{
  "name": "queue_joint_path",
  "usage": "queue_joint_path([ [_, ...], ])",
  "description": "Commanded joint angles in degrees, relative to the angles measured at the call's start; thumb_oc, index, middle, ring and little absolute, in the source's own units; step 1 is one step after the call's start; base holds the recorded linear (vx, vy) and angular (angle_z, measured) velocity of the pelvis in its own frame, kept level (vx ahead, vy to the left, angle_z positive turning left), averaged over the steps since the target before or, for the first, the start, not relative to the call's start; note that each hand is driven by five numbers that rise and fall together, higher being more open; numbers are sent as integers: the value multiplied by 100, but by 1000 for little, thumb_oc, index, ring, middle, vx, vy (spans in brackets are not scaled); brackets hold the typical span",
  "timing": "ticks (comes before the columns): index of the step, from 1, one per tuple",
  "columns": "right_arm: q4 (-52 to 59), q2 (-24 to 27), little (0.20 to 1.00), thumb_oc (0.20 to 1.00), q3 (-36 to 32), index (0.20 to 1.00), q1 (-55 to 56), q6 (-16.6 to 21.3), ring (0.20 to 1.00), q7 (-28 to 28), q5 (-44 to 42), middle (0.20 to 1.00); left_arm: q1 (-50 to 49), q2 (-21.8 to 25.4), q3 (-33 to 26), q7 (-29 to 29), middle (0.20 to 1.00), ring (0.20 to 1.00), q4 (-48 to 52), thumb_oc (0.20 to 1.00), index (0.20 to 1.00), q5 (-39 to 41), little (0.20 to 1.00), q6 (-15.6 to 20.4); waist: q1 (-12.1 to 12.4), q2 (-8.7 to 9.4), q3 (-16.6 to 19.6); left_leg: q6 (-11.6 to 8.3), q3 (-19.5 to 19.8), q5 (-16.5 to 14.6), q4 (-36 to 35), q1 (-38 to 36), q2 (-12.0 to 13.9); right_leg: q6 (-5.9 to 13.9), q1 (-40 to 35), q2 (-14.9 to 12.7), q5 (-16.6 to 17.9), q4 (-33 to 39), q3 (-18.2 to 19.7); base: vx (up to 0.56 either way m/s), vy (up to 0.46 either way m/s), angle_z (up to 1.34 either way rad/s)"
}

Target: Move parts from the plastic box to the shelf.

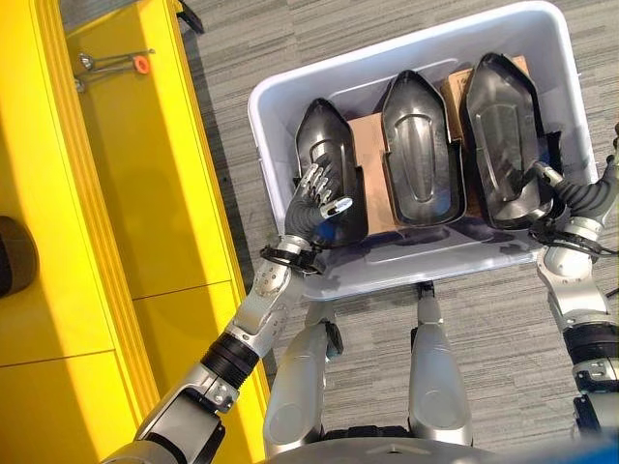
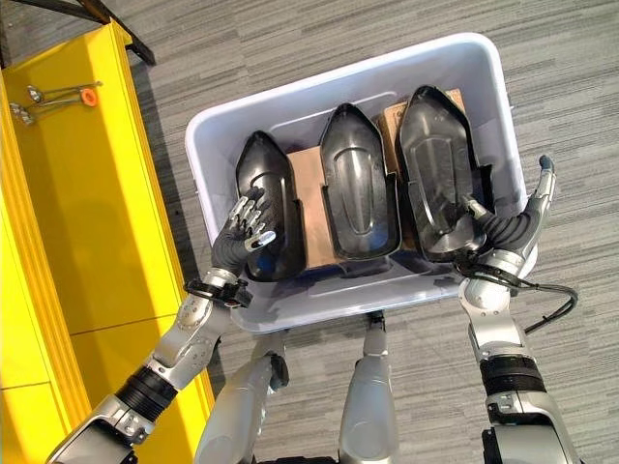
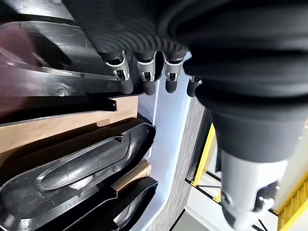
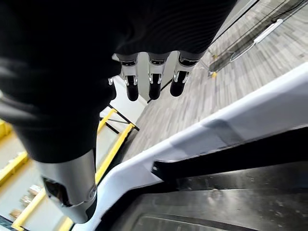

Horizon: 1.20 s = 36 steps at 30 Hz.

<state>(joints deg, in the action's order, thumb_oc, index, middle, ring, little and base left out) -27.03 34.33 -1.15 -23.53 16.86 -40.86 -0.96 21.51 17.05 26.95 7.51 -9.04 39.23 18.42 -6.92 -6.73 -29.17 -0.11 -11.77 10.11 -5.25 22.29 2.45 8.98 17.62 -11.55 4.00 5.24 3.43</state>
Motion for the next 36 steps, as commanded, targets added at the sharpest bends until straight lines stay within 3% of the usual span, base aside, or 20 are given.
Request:
queue_joint_path([
  [1, -59, 303, 1000, 1000, -137, 1000, -426, 144, 1000, -165, -52, 1000, 342, -196, -96, -11, 1000, 1000, 109, 1000, 1000, -123, 1000, 365, 43, -33, 150, -582, 144, -832, 589, -540, 552, 109, 502, -264, 248, -694, 16, 0, 0, 0],
  [36, -1705, 269, 1000, 1000, 651, 1000, -1133, 28, 1000, 45, -495, 1000, 449, -256, 123, -47, 1000, 1000, 154, 1000, 1000, -52, 1000, 386, 198, -153, 63, -568, 291, -750, 541, -318, 483, 52, 728, -226, 302, -714, -40, -2, -1, 0],
])
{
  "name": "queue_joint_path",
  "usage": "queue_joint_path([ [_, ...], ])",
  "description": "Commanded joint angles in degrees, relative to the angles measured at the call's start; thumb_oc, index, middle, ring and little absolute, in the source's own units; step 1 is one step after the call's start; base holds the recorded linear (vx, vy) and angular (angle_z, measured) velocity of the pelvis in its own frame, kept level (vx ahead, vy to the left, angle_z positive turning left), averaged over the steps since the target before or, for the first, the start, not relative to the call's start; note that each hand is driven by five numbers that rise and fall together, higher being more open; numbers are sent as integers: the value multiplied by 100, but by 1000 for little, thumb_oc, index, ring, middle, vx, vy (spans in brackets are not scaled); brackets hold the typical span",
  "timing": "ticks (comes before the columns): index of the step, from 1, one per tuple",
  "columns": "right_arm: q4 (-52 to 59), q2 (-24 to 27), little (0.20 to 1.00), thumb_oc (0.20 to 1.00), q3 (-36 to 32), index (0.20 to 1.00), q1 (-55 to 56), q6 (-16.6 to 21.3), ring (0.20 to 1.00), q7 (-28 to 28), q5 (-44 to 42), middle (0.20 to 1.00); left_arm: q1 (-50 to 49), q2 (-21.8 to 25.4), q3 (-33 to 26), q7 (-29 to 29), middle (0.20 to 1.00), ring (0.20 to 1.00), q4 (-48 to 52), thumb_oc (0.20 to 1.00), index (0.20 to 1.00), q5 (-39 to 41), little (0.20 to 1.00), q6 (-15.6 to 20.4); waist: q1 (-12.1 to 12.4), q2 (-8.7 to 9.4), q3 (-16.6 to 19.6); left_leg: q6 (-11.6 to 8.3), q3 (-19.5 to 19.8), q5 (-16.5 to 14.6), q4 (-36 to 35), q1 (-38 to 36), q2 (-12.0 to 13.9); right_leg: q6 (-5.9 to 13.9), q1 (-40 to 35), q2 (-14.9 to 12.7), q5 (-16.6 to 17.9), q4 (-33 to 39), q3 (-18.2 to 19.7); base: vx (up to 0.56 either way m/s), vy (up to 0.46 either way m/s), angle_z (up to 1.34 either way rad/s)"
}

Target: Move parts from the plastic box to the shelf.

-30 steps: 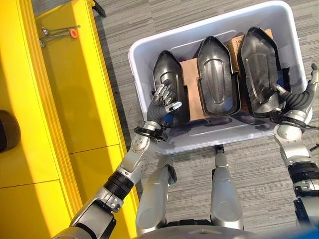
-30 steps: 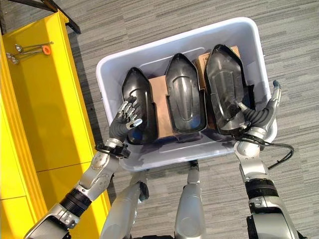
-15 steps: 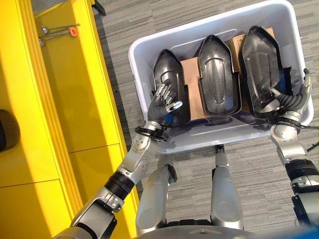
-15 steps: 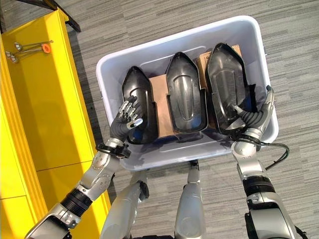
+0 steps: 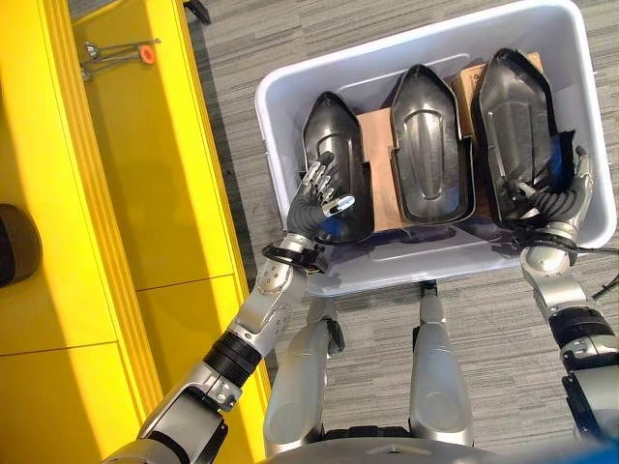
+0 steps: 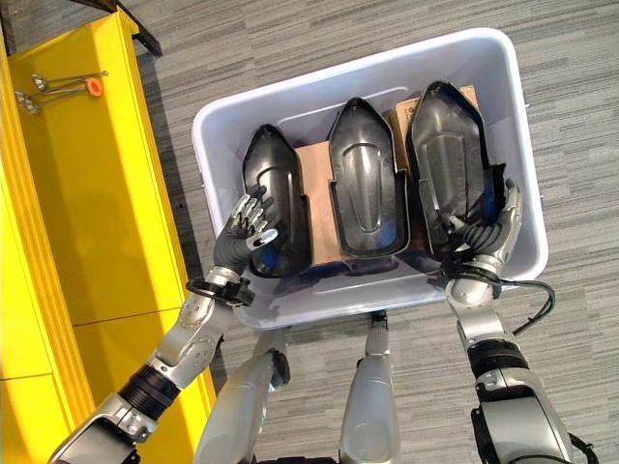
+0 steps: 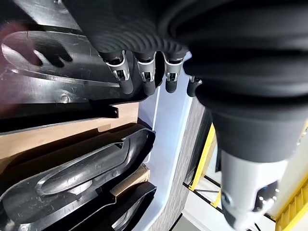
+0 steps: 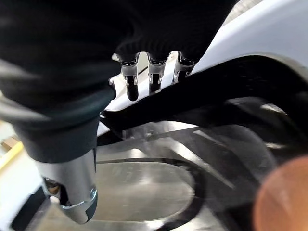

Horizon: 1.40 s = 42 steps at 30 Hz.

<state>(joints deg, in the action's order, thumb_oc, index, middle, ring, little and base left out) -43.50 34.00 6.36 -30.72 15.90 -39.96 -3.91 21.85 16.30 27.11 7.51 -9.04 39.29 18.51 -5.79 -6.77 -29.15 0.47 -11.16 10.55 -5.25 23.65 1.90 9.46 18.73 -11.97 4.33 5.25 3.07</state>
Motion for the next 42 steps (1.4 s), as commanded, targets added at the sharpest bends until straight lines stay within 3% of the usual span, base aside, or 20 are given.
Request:
queue_joint_path([
  [1, -143, 323, 1000, 1000, -107, 1000, -440, 135, 1000, -59, -272, 1000, 419, -170, 127, -53, 1000, 1000, 160, 1000, 1000, -45, 1000, 375, 92, -153, 59, -626, 234, -791, 535, -448, 533, 2, 622, -179, 267, -718, -2, -14, -9, 5],
  [17, -902, 613, 1000, 1000, -361, 1000, -570, 281, 1000, -70, -1042, 1000, 438, -80, 268, -108, 1000, 1000, 218, 1000, 1000, 53, 1000, 373, 105, -225, 43, -634, 234, -783, 508, -441, 530, -18, 719, -122, 261, -762, 60, -4, 0, 1],
  [42, -1817, 1407, 1000, 1000, 460, 1000, -1390, -48, 1000, 575, -1030, 1000, 359, 59, 356, -297, 1000, 1000, 411, 1000, 1000, 188, 1000, 329, 205, -204, 54, -656, 281, -751, 446, -395, 538, -31, 846, -47, 240, -858, 15, 0, 0, 0],
])
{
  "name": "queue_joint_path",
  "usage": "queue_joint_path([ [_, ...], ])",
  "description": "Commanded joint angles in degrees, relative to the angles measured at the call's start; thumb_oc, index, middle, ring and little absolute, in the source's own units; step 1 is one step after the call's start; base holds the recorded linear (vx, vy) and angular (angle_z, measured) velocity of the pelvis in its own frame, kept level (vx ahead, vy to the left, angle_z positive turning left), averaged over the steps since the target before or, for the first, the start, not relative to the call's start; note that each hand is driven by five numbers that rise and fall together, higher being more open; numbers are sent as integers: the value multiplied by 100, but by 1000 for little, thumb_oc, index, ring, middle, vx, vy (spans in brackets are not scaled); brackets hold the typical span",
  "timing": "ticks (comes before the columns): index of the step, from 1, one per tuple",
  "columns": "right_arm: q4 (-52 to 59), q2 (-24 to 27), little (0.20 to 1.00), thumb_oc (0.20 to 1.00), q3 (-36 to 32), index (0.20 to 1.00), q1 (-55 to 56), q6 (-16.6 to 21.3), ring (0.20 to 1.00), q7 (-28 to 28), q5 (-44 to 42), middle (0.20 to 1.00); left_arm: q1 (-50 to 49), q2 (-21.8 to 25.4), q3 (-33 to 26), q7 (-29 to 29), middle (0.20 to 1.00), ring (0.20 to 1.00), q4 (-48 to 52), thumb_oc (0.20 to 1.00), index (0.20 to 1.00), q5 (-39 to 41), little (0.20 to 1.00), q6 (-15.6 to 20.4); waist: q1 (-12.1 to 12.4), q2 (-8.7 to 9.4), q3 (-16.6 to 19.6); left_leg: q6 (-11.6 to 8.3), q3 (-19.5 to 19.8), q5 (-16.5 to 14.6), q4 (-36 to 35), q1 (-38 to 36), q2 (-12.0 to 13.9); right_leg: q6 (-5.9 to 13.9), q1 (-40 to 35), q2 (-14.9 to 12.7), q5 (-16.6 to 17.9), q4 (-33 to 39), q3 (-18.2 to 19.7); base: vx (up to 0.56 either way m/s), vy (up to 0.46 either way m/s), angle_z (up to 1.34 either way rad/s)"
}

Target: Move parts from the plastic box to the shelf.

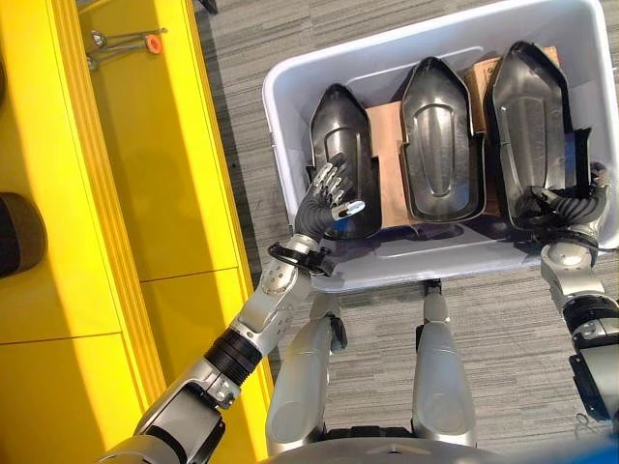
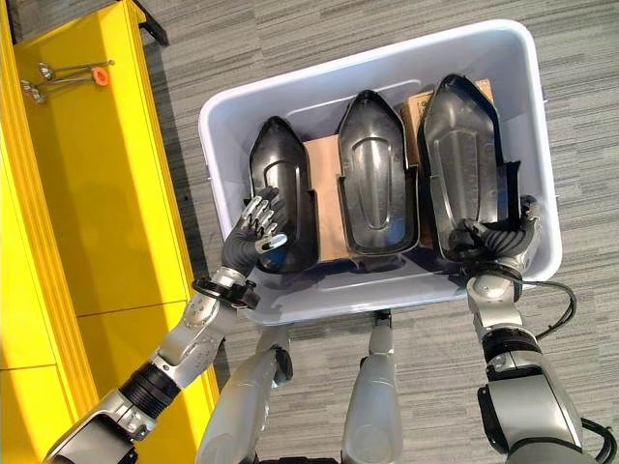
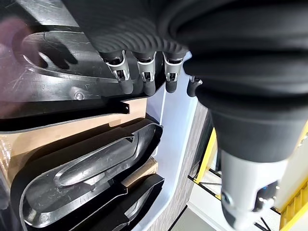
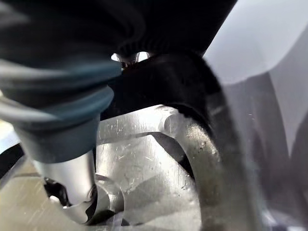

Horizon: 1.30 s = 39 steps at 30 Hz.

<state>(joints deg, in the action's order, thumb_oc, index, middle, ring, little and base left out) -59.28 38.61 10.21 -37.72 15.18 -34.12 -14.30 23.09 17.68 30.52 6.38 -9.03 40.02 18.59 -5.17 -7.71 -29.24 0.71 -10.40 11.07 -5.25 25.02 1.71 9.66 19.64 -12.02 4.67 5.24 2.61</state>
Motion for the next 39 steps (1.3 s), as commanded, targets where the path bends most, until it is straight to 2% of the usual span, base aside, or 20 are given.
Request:
queue_joint_path([
  [1, -281, 969, 1000, 1000, 118, 1000, -729, 2, 1000, 32, 5, 1000, 225, -64, 32, -189, 1000, 1000, 431, 1000, 1000, 119, 1000, 322, 157, -111, 64, -680, 205, -798, 444, -526, 555, -52, 765, -41, 210, -858, 61, 0, 0, 0],
  [7, -724, 1143, 1000, 1000, 534, 1000, -1170, -116, 1000, 375, -96, 1000, 208, 12, 85, -257, 1000, 1000, 501, 1000, 1000, 167, 1000, 297, 205, -146, 35, -686, 208, -813, 475, -492, 543, -50, 822, -30, 186, -923, 55, 0, 0, 0],
  [8, -842, 1192, 674, 674, 653, 674, -1300, -154, 674, 450, -96, 674, 198, 34, 112, -292, 1000, 1000, 529, 1000, 1000, 183, 1000, 285, 221, -160, 25, -689, 211, -810, 482, -481, 536, -49, 841, -29, 185, -942, 64, 0, 0, 0],
  [10, -940, 1238, 464, 464, 788, 464, -1451, -195, 464, 526, -83, 464, 171, 63, 135, -318, 1000, 1000, 568, 1000, 1000, 179, 1000, 266, 232, -182, 13, -691, 212, -807, 484, -465, 530, -50, 876, -26, 189, -961, 67, 0, 0, 0],
  [11, -983, 1255, 263, 263, 860, 263, -1536, -203, 263, 550, -81, 263, 171, 78, 137, -331, 1000, 1000, 583, 1000, 1000, 187, 1000, 257, 245, -196, 4, -691, 214, -803, 483, -460, 530, -52, 892, -21, 188, -971, 71, 0, 0, 0],
  [12, -1021, 1260, 200, 200, 906, 200, -1586, -227, 200, 587, -66, 200, 163, 76, 138, -335, 1000, 1000, 582, 1000, 1000, 191, 1000, 253, 249, -205, -2, -690, 213, -800, 483, -456, 528, -55, 907, -15, 187, -981, 78, 0, 0, 0],
  [18, -1245, 1273, 200, 200, 1042, 200, -1715, -283, 200, 768, -106, 200, 150, 81, 169, -405, 1000, 1000, 643, 1000, 1000, 213, 1000, 219, 273, -227, -26, -690, 233, -792, 489, -427, 528, -61, 934, -1, 168, -1010, 54, 0, 0, 0],
  [26, -931, 1018, 200, 200, 776, 200, -1378, -87, 200, 718, -342, 200, 195, 6, 124, -385, 1000, 1000, 563, 1000, 1000, 206, 1000, 226, 238, -173, -1, -688, 259, -820, 500, -462, 533, -70, 904, 14, 160, -1018, 46, 0, 0, 0],
  [33, 364, 645, 200, 200, 141, 200, -626, 290, 200, 348, -405, 200, 185, -49, -71, -288, 1000, 1000, 471, 1000, 1000, 187, 1000, 269, 131, -24, 69, -676, 291, -828, 517, -491, 558, -74, 833, 36, 176, -987, 22, 3, -2, 0],
  [39, 1274, 385, 200, 200, -271, 200, -101, 440, 200, 119, -185, 200, 125, -23, -154, -263, 1000, 1000, 458, 1000, 1000, 161, 1000, 263, 81, 70, 158, -669, 333, -843, 529, -536, 590, -77, 723, 37, 178, -945, -6, 2, -8, 3],
])
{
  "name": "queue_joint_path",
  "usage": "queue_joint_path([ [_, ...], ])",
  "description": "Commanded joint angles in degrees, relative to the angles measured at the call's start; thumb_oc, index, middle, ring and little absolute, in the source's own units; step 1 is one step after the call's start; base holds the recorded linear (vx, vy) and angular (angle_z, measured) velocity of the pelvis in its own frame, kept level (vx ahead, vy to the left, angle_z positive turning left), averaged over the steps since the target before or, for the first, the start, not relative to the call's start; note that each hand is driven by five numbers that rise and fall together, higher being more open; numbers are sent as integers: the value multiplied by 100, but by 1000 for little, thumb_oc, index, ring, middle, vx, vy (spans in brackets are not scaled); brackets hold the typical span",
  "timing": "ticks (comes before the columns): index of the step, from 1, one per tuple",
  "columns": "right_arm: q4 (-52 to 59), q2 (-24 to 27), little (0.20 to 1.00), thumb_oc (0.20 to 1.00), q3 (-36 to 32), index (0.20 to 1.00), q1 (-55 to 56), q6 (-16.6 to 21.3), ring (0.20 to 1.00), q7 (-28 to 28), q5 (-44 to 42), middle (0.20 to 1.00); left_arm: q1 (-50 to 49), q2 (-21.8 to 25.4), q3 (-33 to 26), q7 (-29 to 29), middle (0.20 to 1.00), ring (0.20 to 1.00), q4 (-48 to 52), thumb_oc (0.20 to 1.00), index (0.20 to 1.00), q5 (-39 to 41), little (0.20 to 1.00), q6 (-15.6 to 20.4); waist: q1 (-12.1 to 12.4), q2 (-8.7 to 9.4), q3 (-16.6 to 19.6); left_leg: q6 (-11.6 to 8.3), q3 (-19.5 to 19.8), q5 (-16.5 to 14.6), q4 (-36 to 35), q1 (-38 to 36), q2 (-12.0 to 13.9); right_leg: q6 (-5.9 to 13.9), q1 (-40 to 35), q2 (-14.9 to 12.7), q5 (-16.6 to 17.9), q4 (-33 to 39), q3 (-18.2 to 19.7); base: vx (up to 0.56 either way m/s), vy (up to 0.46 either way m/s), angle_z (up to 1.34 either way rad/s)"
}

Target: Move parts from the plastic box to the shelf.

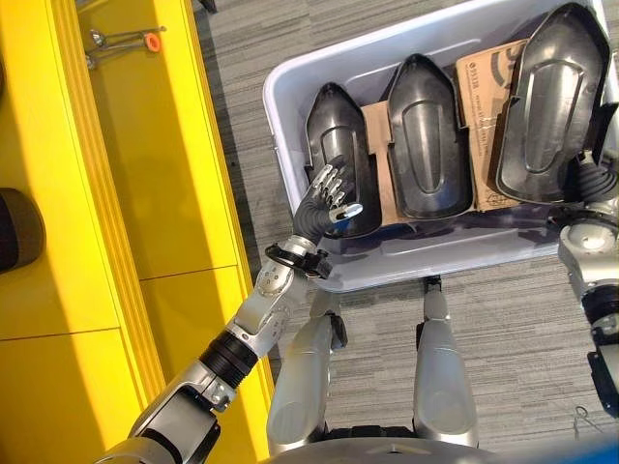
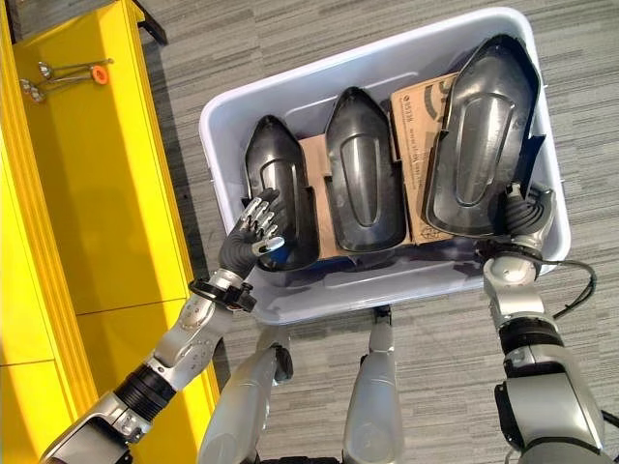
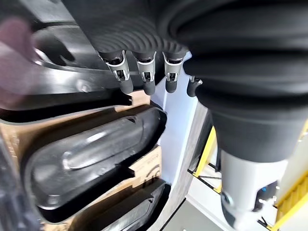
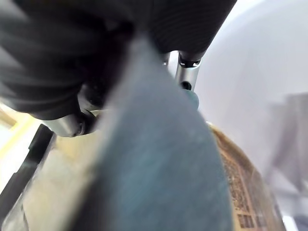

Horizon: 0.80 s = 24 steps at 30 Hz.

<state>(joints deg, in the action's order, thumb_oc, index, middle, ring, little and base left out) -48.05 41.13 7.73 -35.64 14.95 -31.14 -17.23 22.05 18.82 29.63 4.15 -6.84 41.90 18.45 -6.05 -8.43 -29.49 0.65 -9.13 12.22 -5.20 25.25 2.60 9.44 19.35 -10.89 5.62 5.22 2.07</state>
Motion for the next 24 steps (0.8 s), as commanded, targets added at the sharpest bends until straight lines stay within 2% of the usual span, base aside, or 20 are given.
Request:
queue_joint_path([
  [1, 451, 75, 200, 200, -123, 200, -164, 530, 200, -216, 196, 200, 194, -116, -103, -55, 1000, 1000, 243, 1000, 1000, -51, 1000, 260, 143, 172, 220, -659, 212, -960, 522, -588, 514, -54, 716, -76, 86, -935, 34, 0, 0, 0],
  [2, 481, 65, 200, 200, -144, 200, -130, 517, 200, -225, 210, 200, 186, -111, -94, -55, 1000, 1000, 246, 1000, 1000, -52, 1000, 259, 148, 176, 223, -660, 215, -960, 520, -594, 514, -54, 706, -77, 86, -932, 30, 0, 0, 0],
  [4, 1337, -52, 200, 200, -489, 200, 310, 632, 200, -343, 514, 200, 19, -45, -193, -93, 1000, 1000, 281, 1000, 1000, -55, 1000, 240, 99, 283, 341, -656, 248, -993, 531, -707, 534, -63, 553, -59, 78, -904, 5, 0, 0, 0],
  [9, 2093, -202, 200, 200, -757, 200, 754, 710, 200, -367, 785, 200, -174, 39, -255, -168, 1000, 1000, 319, 1000, 1000, -39, 1000, 221, 86, 395, 512, -657, 294, -999, 500, -856, 577, -64, 343, -51, 83, -805, -38, 28, -12, 5],
  [18, 2898, -409, 200, 200, -1036, 200, 1304, 829, 200, -215, 1006, 200, -517, 210, -366, -364, 1000, 1000, 387, 1000, 1000, -26, 1000, 184, 91, 592, 837, -656, 374, -1008, 470, -1113, 669, -64, 2, -24, 83, -652, -126, 29, -14, 4],
  [24, 3557, -768, 200, 200, -1177, 200, 1990, 903, 200, 31, 1078, 200, -860, 270, -552, -458, 1000, 1000, 443, 1000, 1000, -21, 1000, 156, 100, 744, 1066, -652, 461, -1071, 545, -1320, 742, -83, -287, 22, 12, -670, -204, 41, -16, 2],
])
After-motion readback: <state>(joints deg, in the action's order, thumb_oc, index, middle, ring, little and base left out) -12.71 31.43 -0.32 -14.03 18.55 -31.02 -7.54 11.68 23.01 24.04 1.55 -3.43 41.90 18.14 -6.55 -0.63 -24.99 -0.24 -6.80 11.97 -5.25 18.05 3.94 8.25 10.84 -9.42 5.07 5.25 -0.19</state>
